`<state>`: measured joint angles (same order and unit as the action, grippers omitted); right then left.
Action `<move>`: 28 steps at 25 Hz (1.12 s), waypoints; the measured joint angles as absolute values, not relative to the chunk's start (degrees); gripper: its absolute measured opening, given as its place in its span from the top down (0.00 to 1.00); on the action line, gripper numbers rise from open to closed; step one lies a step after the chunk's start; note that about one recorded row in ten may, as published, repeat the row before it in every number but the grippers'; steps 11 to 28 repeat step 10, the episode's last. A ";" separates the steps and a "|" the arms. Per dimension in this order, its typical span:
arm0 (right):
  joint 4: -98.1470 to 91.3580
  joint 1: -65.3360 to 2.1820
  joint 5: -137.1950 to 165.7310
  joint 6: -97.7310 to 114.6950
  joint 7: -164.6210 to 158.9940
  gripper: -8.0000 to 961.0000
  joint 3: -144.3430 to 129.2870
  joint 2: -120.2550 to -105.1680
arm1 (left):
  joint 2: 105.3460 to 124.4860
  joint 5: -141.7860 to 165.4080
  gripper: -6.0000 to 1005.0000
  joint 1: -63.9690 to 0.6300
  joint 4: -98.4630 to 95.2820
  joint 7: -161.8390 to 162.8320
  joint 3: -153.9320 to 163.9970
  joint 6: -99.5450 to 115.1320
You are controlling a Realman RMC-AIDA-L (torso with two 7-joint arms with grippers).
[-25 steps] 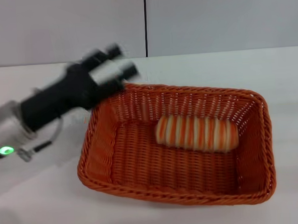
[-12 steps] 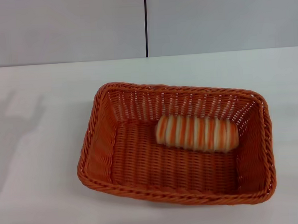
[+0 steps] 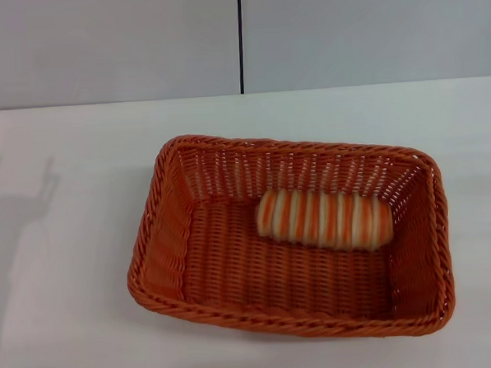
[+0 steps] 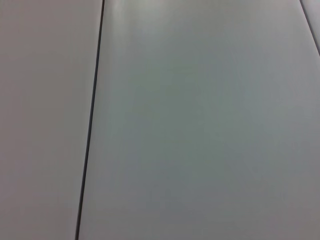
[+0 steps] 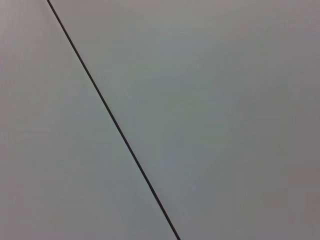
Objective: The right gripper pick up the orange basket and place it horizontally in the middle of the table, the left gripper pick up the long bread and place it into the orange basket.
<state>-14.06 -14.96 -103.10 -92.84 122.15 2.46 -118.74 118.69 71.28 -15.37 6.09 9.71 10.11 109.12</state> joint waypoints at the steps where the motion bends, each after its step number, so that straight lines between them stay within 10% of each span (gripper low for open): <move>1: -14.06 -14.96 -103.10 -92.84 122.15 0.47 2.46 -118.74 | 118.66 71.28 0.22 -15.49 6.09 9.76 10.11 109.10; 28: -13.97 -15.03 -103.10 -91.99 122.17 0.47 3.11 -118.74 | 118.56 71.28 0.22 -16.11 6.16 9.83 10.03 108.63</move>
